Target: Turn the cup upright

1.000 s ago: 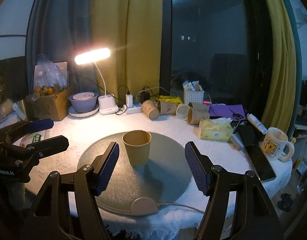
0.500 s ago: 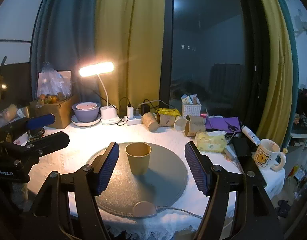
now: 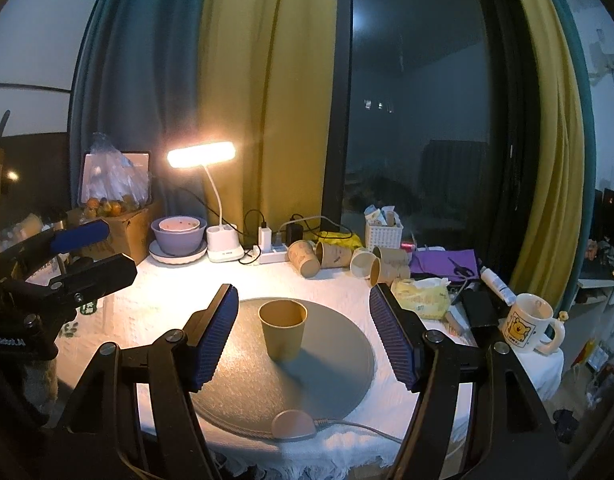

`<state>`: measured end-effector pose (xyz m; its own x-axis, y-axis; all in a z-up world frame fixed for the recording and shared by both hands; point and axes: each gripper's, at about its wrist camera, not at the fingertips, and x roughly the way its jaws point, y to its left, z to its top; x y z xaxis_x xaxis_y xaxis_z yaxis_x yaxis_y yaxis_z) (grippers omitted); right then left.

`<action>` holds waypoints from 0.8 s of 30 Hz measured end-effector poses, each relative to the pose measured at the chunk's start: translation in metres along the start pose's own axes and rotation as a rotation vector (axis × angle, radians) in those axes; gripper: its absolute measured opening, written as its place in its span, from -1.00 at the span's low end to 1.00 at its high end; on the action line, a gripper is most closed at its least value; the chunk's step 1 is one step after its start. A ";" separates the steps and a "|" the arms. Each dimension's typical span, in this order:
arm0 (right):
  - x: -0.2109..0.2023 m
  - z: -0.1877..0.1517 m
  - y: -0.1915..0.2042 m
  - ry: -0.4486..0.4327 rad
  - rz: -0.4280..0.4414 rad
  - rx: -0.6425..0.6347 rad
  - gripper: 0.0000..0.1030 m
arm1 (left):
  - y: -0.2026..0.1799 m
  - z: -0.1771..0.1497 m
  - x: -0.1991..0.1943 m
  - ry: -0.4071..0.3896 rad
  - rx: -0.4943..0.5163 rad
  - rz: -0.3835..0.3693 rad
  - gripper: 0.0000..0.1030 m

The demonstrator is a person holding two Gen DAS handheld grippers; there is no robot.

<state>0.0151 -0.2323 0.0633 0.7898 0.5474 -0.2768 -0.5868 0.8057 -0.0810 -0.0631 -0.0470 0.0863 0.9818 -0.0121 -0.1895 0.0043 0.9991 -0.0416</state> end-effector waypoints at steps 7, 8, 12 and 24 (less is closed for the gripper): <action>-0.007 0.004 0.001 -0.017 0.001 -0.001 0.38 | 0.000 0.001 -0.004 -0.002 0.020 -0.007 0.83; -0.006 0.005 0.001 -0.017 0.001 -0.001 0.38 | 0.000 0.001 -0.005 -0.004 0.018 -0.005 0.83; -0.003 0.003 0.003 -0.011 0.009 0.000 0.38 | 0.003 0.000 -0.007 -0.017 0.014 0.012 0.83; 0.003 -0.002 0.003 0.006 0.018 0.006 0.38 | 0.007 0.000 -0.004 -0.014 0.011 0.012 0.83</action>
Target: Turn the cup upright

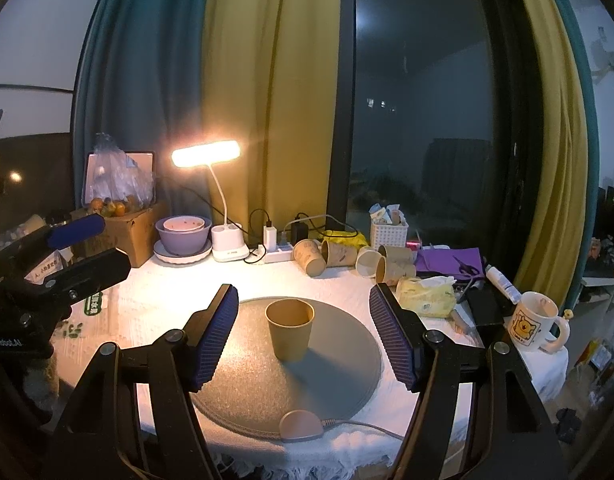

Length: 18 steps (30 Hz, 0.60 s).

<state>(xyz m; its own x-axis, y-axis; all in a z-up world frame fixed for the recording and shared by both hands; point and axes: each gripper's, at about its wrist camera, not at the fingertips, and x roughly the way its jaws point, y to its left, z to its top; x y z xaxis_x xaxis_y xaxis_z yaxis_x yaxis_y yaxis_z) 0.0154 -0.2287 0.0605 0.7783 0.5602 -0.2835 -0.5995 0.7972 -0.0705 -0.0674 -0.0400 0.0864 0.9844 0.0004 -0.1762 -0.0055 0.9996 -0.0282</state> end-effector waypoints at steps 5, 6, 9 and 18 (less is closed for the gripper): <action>0.000 0.000 0.000 0.000 0.000 0.000 0.38 | 0.001 0.000 0.002 0.002 0.000 -0.003 0.83; 0.000 0.000 0.000 0.000 0.000 0.000 0.38 | 0.001 -0.001 0.002 0.002 0.000 -0.003 0.83; 0.001 -0.002 0.000 0.002 0.002 0.000 0.38 | 0.001 -0.001 0.002 0.004 -0.001 -0.002 0.83; 0.002 -0.004 0.001 0.004 0.004 0.001 0.38 | -0.001 -0.003 0.002 0.005 0.001 -0.005 0.83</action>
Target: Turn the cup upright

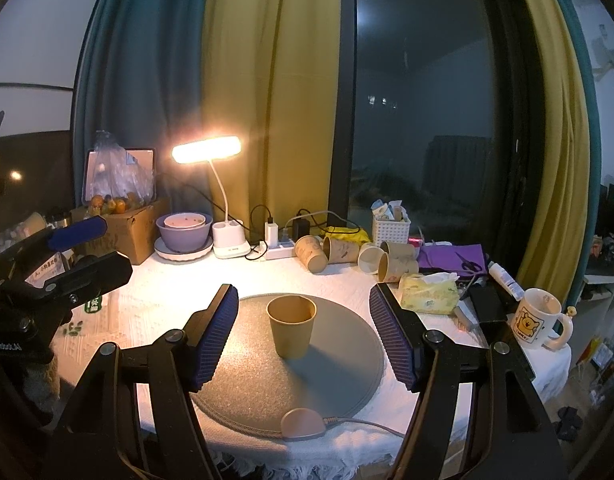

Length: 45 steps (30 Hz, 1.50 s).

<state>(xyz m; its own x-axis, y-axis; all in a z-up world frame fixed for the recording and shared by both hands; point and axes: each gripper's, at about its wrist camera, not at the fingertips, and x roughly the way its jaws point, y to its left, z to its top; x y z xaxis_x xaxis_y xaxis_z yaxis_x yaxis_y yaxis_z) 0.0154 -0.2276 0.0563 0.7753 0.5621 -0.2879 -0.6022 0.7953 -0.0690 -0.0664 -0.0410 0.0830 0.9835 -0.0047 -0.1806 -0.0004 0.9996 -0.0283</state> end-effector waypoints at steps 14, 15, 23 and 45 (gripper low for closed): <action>0.001 -0.006 0.003 0.006 0.000 0.001 0.38 | -0.002 -0.005 0.000 0.004 0.002 -0.007 0.83; 0.001 -0.004 0.002 0.005 0.001 0.002 0.38 | -0.002 -0.005 0.000 0.005 0.002 -0.007 0.83; 0.002 -0.004 0.003 0.006 0.000 0.002 0.38 | -0.002 -0.005 0.000 0.007 -0.001 -0.007 0.83; 0.002 -0.003 0.002 0.008 0.001 0.003 0.38 | -0.006 -0.008 0.000 0.010 -0.003 -0.008 0.83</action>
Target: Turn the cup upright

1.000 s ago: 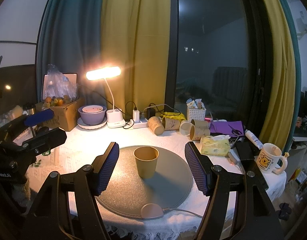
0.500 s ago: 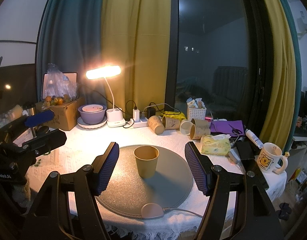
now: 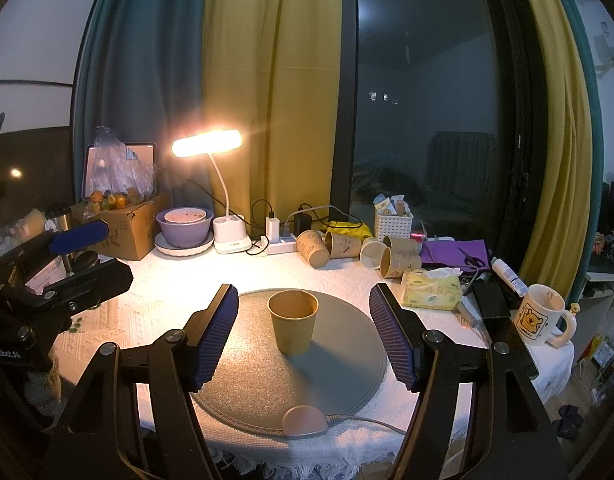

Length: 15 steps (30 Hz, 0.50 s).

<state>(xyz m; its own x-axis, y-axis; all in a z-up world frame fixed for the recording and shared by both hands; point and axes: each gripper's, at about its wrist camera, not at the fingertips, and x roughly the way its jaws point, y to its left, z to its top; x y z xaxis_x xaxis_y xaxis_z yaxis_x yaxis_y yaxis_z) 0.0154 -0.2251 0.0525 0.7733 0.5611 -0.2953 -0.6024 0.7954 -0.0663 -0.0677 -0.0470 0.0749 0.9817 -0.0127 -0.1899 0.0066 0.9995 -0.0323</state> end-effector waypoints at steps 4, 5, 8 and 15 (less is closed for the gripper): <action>0.000 -0.001 0.001 0.003 -0.001 0.000 0.38 | 0.000 0.000 0.000 0.002 0.000 0.000 0.83; 0.000 0.000 0.000 0.001 0.000 0.001 0.38 | -0.001 0.000 0.000 0.002 0.000 0.000 0.83; 0.000 0.001 0.000 0.001 0.000 0.000 0.38 | 0.000 0.000 0.000 0.001 -0.001 0.000 0.83; 0.000 0.000 0.000 0.002 0.001 0.000 0.38 | -0.001 -0.002 0.000 0.002 -0.001 -0.001 0.83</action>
<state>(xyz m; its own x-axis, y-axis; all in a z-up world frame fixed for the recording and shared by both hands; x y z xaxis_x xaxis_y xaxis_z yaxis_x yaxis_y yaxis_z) 0.0155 -0.2245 0.0522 0.7723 0.5614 -0.2974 -0.6032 0.7949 -0.0659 -0.0681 -0.0479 0.0731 0.9813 -0.0137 -0.1920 0.0075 0.9994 -0.0330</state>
